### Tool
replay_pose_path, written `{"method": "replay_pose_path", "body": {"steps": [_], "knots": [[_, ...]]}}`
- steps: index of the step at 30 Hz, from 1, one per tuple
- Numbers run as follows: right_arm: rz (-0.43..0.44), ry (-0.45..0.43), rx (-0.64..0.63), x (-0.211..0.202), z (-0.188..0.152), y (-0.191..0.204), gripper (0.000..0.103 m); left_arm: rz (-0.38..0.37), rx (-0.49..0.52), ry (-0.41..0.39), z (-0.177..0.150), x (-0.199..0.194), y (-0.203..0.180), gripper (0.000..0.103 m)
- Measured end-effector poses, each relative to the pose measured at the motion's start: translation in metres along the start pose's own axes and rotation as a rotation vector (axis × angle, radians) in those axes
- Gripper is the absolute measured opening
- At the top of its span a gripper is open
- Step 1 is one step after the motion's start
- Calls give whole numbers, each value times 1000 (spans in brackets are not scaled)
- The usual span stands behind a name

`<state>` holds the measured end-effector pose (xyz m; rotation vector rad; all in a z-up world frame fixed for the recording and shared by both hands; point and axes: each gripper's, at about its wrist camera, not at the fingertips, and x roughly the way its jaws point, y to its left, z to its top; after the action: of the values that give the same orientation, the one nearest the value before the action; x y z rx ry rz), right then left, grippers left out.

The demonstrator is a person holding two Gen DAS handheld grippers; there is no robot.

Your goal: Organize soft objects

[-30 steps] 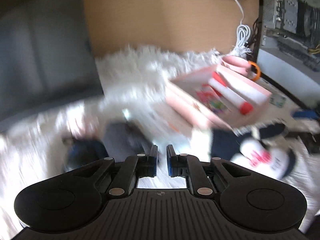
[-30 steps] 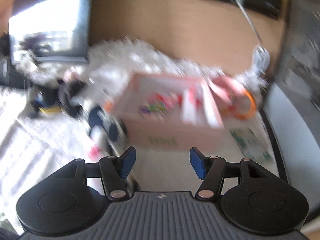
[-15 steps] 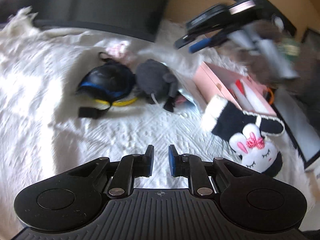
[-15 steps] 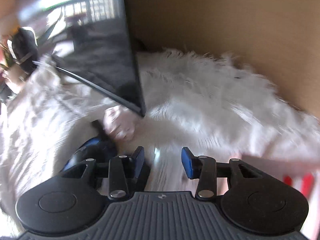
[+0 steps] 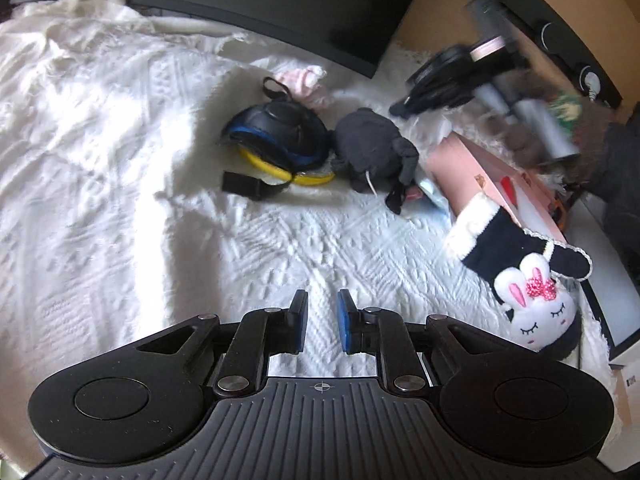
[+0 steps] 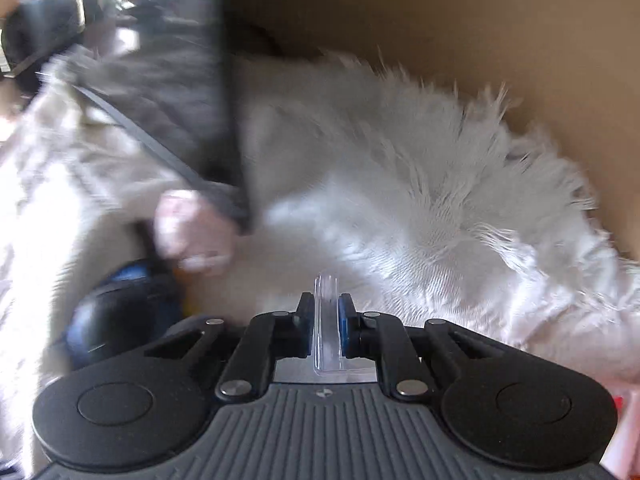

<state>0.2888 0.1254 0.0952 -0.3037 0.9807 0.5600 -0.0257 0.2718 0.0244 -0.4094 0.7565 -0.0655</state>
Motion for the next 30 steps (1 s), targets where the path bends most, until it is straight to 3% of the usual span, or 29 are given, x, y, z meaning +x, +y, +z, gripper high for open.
{"method": "replay_pose_path", "body": {"steps": [6,11,14,16,19,21,24,28,29,30], "knots": [[96,-67,-139,-82,-63,49,12,-3,36,10,3,7,-13,17],[221,-59,-239,-83,-141,93,14,33,56,37,-7,1,-17,17],[199,-61,-233,-88,-169,102,30,23,84,75,-15,-2,-21,17],[152,-135,-235,-112,-187,95,53,25,122,93,-20,-3,-27,17],[25,-252,-294,-150,-219,80,77,17,172,98,-23,-5,-39,17],[-75,-282,-338,-159,-237,68,84,-13,223,95,-24,-5,-52,17],[-157,-248,-315,-144,-251,46,84,-34,326,98,-25,-1,-75,17],[-156,-204,-204,-108,-257,22,84,-14,429,122,-20,13,-96,20],[-168,-205,-186,-102,-256,23,82,4,448,125,-19,18,-100,20],[-173,-193,-159,-99,-256,21,62,22,462,128,-18,22,-102,20]]}}
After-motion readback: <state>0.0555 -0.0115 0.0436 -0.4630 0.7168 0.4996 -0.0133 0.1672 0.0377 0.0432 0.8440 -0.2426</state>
